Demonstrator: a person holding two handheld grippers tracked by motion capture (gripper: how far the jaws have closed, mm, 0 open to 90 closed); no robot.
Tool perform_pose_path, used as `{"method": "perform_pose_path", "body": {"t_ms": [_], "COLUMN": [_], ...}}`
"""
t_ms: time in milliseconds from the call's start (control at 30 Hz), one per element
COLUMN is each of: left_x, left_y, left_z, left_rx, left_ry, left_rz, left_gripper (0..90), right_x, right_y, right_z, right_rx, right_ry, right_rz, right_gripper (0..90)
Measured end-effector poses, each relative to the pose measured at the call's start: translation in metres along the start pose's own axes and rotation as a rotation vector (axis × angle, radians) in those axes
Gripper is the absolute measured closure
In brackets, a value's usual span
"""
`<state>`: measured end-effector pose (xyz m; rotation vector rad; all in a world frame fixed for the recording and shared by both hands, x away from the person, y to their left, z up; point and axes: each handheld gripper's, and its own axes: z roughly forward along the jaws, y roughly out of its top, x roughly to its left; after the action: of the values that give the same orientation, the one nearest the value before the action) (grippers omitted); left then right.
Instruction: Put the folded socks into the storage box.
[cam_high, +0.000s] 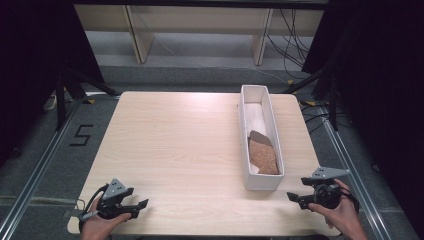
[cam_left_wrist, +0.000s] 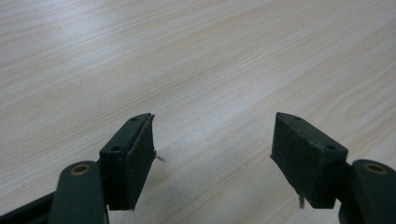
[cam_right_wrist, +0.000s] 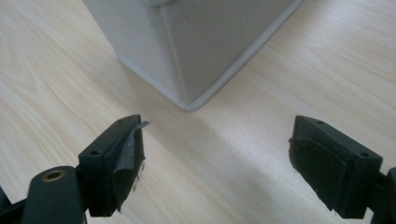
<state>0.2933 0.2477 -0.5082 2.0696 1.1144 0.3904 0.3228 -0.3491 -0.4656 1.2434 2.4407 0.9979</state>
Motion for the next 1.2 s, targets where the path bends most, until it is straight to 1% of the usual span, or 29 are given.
{"method": "perform_pose_path", "body": {"t_ms": [33,133,167,200,267,300,333,367,400,433,467,500,533,567,600,633,700,767,833,867,900,933,967,1000,1033,1067,1100,1167,1200], "left_x": [0.000,-0.001,0.000,-0.001,0.000,0.000,-0.001,-0.001,-0.001,-0.002,-0.002,-0.002,-0.002,-0.001,-0.001,-0.001,-0.001,-0.001,-0.001,-0.001,-0.001,-0.001,-0.001,-0.002,-0.002,-0.001,-0.001,-0.002,-0.001], "left_y": [-0.001,-0.001,-0.001,0.000,0.000,0.000,0.000,-0.001,-0.001,-0.001,-0.001,-0.001,-0.001,-0.001,-0.001,-0.001,-0.001,-0.001,-0.001,-0.001,-0.001,0.000,0.000,-0.001,-0.001,0.000,0.000,-0.001,0.000], "left_z": [0.001,0.001,0.001,0.001,0.000,0.000,0.001,0.001,0.001,0.001,0.001,0.001,0.001,0.000,0.000,0.000,0.000,0.000,0.001,0.001,0.000,0.000,0.000,0.001,0.000,0.000,0.000,0.001,0.000], "left_rx": [-0.018,-0.016,-0.014,-0.019,-0.005,-0.005,-0.018,-0.020,-0.014,-0.020,-0.020,-0.018,-0.020,-0.014,-0.014,-0.014,-0.013,-0.012,-0.016,-0.013,-0.003,0.002,0.002,-0.010,-0.003,0.002,0.001,-0.009,0.001], "left_ry": [0.005,0.003,0.001,0.007,0.002,0.002,0.010,0.004,-0.001,0.005,0.005,0.005,0.005,-0.002,-0.002,-0.001,0.000,0.000,0.006,0.003,0.000,0.001,0.001,0.006,0.005,0.004,0.005,0.008,0.005], "left_rz": [0.000,0.001,0.002,-0.009,0.001,0.001,-0.012,-0.005,0.002,0.001,0.001,0.001,0.001,0.003,0.003,0.004,0.005,0.006,0.006,0.006,0.007,0.006,0.008,0.006,0.007,0.011,0.010,0.009,0.011], "left_gripper": [29.1,29.1,29.1,29.1,29.1,29.1,29.1,29.1,29.1,29.1,29.1,29.1,29.0,29.1,29.0,29.0,29.1,29.0,29.0,29.0,28.9,28.9,28.9,28.8,28.7,28.7,28.4,28.2,28.2], "right_x": [0.001,0.000,0.000,-0.001,-0.001,-0.002,-0.002,-0.005,-0.005,-0.003,-0.003,-0.004,-0.004,-0.006,-0.006,-0.003,-0.005,-0.004,-0.006,-0.004,-0.006,-0.005,-0.005,-0.004,-0.005,-0.004,-0.004,-0.005,-0.005], "right_y": [-0.003,-0.005,-0.008,-0.009,-0.012,-0.015,-0.015,-0.017,-0.019,-0.022,-0.022,-0.023,-0.025,-0.028,-0.028,-0.030,-0.032,-0.034,-0.035,-0.036,-0.036,-0.037,-0.037,-0.037,-0.037,-0.037,-0.037,-0.037,-0.038], "right_z": [0.002,0.002,0.003,0.002,0.002,0.000,0.000,0.001,0.001,0.001,0.001,0.001,0.001,0.002,0.002,0.001,0.001,-0.001,-0.001,-0.001,-0.002,-0.001,-0.001,0.000,0.000,0.000,0.000,0.001,0.002], "right_rx": [-0.014,-0.010,-0.020,-0.005,-0.002,0.016,0.016,0.000,-0.009,-0.002,-0.002,-0.001,-0.006,-0.009,-0.009,-0.002,-0.013,-0.007,-0.010,-0.014,-0.014,-0.016,-0.015,-0.016,-0.013,-0.007,-0.005,-0.009,-0.005], "right_ry": [0.003,0.014,0.001,-0.005,-0.004,-0.008,-0.008,-0.020,-0.019,0.005,0.005,0.007,-0.017,-0.020,-0.020,-0.010,-0.016,-0.003,0.001,-0.002,-0.021,-0.005,-0.024,-0.021,-0.004,-0.028,-0.029,-0.023,-0.027], "right_rz": [0.011,0.012,0.006,0.009,0.025,0.037,0.037,0.020,0.021,0.063,0.063,0.043,0.052,0.025,0.025,0.071,0.050,0.065,0.050,0.071,0.042,0.070,0.067,0.073,0.074,0.072,0.075,0.053,0.047], "right_gripper": [18.5,18.7,18.8,18.8,18.8,18.7,18.7,18.7,18.7,18.7,18.7,18.7,18.7,18.7,18.7,18.7,18.7,18.7,18.7,18.7,18.7,18.6,18.6,18.6,18.6,18.5,18.5,18.6,18.6]}}
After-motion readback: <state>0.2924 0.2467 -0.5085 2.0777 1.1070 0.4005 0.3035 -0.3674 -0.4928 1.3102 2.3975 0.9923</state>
